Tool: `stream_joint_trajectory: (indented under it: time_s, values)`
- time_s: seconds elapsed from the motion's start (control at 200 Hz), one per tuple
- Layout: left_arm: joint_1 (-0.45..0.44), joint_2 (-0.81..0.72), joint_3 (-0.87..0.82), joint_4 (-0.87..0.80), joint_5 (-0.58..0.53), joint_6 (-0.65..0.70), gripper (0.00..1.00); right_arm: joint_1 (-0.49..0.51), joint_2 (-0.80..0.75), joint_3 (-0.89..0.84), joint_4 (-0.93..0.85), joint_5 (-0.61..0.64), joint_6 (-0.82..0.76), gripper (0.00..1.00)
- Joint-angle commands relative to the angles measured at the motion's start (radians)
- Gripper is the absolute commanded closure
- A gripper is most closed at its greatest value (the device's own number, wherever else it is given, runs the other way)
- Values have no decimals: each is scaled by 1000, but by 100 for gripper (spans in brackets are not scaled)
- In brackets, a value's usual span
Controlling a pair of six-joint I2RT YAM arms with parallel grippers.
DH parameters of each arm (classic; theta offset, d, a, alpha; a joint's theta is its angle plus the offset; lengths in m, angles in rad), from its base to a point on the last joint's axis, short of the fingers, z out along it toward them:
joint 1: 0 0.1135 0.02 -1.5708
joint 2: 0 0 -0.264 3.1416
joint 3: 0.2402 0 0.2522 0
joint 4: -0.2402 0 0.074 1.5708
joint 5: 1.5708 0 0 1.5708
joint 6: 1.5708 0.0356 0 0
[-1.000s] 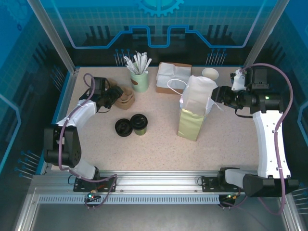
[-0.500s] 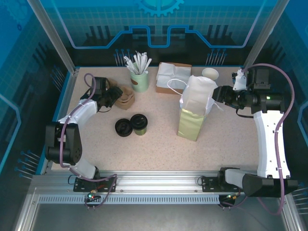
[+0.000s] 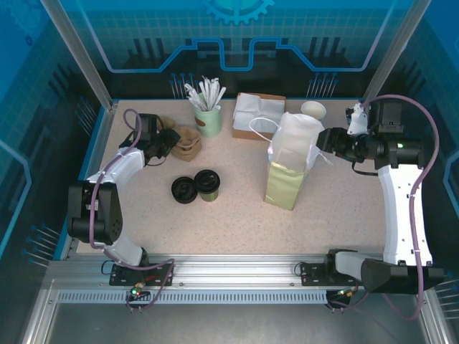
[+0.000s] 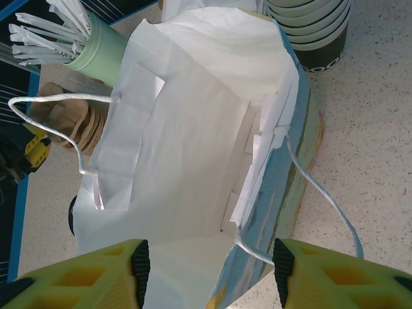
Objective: Pack the takeout coffee
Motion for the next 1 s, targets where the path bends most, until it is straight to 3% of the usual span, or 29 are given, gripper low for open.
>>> stream_joint_trajectory:
  time_s: [0.0,0.42,0.62,0.76,0.995]
  values:
    - [10,-10,12,40,16,-27,66,-23,-10,12,-20,-27,-4,45]
    - [18,11,-29,84,1,-54,67,-29,-16,1,-13,-39,-1,45]
    - [18,-1,-47,67,-28,-43,62,-31,-16,5,-18,-35,-4,45]
    - [18,-34,-59,32,-75,-19,51,-31,-18,2,-15,-36,-3,45]
    - [19,-19,-52,35,-69,-14,51,-31,-18,-8,-5,-43,3,45]
